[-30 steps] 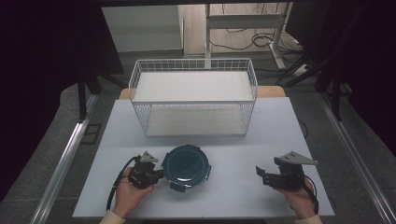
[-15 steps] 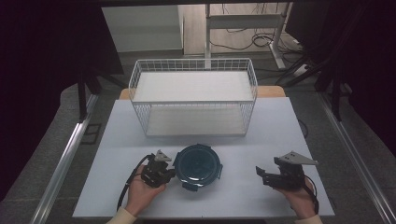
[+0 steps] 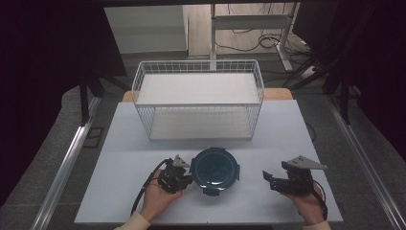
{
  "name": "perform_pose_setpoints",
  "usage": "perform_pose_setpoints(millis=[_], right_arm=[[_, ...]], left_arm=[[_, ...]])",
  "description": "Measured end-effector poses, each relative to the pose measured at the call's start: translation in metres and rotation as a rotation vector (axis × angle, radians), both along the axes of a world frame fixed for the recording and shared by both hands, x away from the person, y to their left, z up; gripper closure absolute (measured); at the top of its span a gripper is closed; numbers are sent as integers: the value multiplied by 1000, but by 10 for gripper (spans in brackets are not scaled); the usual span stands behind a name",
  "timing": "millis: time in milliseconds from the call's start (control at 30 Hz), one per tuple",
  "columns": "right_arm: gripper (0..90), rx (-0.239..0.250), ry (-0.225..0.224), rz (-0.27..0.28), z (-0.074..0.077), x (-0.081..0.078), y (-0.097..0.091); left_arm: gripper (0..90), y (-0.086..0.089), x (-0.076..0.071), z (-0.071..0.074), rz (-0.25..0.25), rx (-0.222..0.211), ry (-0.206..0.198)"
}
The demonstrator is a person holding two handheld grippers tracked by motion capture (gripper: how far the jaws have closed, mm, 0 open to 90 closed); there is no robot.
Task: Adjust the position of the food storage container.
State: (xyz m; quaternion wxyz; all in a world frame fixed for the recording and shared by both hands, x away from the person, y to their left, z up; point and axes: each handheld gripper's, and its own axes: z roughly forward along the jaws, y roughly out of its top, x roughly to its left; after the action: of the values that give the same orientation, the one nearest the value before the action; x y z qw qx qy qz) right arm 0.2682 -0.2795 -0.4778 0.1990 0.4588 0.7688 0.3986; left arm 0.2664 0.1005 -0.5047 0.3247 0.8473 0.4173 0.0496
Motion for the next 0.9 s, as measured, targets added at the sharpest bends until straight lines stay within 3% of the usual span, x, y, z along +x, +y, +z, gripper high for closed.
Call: perform_pose_setpoints(millis=[133, 267, 367, 400, 433, 533, 633, 667, 900], right_arm=[[185, 2, 0, 11, 1, -1, 0], [182, 5, -15, 48, 6, -2, 5], [181, 10, -20, 58, 8, -2, 8], [181, 16, -20, 60, 9, -1, 9], [181, 26, -18, 61, 9, 0, 10], [181, 30, -18, 61, 10, 2, 12], [181, 30, -21, 68, 9, 1, 14], [180, 25, -22, 78, 9, -1, 16], [179, 58, -12, 110, 8, -3, 16]], left_arm=[[874, 5, 0, 1, -9, -21, -7], [849, 16, -9, 5, -3, -39, -26], [733, 27, -14, 5, 9, -34, -28], [733, 34, -16, 7, 31, -35, -35], [600, 45, -18, 10, 79, -61, -45], [491, 64, -21, 20, 143, -105, -73], [386, 72, -22, 24, 166, -129, -78], [358, 80, -23, 28, 194, -149, -85], [300, 90, -21, 35, 225, -171, -95]])
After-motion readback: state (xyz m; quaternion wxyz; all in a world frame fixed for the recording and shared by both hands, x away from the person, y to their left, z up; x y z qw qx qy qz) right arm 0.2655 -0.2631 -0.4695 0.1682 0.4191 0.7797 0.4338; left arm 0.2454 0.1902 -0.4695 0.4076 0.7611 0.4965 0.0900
